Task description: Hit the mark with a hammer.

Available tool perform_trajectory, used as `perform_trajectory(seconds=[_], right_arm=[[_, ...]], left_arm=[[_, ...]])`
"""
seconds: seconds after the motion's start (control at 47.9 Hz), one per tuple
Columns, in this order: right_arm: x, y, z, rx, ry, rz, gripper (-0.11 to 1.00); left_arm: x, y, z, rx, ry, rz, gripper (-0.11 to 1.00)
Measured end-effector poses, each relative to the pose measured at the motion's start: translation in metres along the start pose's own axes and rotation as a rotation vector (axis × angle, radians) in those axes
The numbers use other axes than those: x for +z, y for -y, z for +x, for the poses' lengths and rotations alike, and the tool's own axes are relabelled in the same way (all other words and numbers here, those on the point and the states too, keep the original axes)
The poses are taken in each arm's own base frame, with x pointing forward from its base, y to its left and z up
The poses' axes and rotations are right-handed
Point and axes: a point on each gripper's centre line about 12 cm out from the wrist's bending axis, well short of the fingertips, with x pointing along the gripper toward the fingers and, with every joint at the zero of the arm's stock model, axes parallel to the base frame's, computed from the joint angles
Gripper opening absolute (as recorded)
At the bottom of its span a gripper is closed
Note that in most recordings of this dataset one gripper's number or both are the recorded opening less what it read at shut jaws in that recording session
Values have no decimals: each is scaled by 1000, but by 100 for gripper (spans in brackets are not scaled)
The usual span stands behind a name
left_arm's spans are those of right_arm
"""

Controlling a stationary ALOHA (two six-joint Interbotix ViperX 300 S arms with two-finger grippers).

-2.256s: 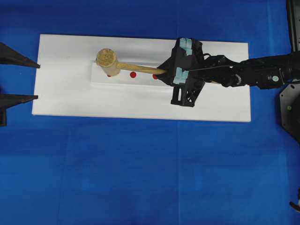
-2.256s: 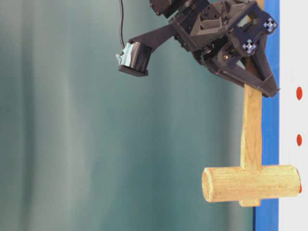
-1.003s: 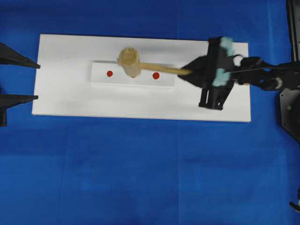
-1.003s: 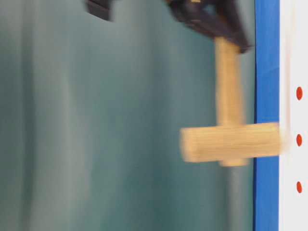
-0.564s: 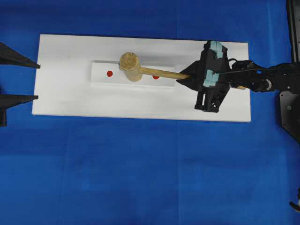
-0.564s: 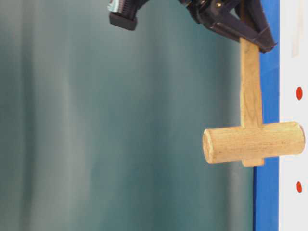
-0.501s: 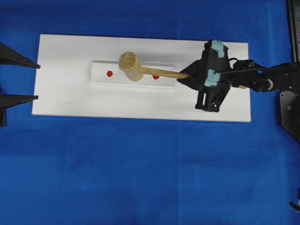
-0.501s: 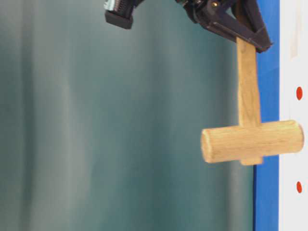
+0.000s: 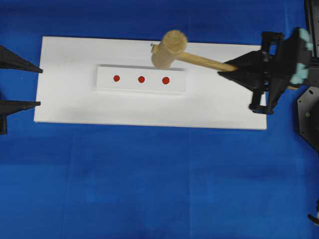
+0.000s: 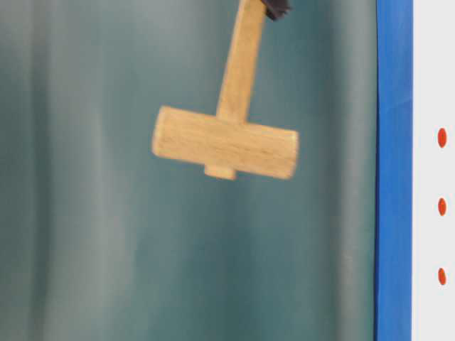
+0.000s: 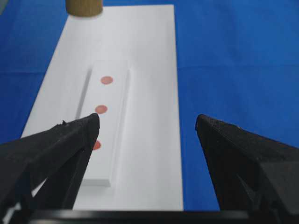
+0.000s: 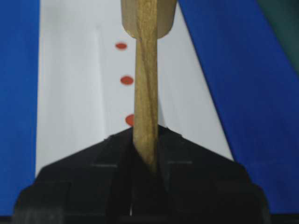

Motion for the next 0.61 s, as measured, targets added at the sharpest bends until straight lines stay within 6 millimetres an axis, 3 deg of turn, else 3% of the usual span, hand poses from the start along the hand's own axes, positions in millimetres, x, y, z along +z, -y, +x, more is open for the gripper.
perform_trajectory(seconds=[0.334, 0.606], right_arm=[[-16, 1, 6, -9, -59, -19, 2], [-79, -2, 37, -9, -359, 8, 2]], left_arm=[[0, 0, 0, 0, 0, 0, 82], [0, 0, 0, 0, 0, 0, 82]])
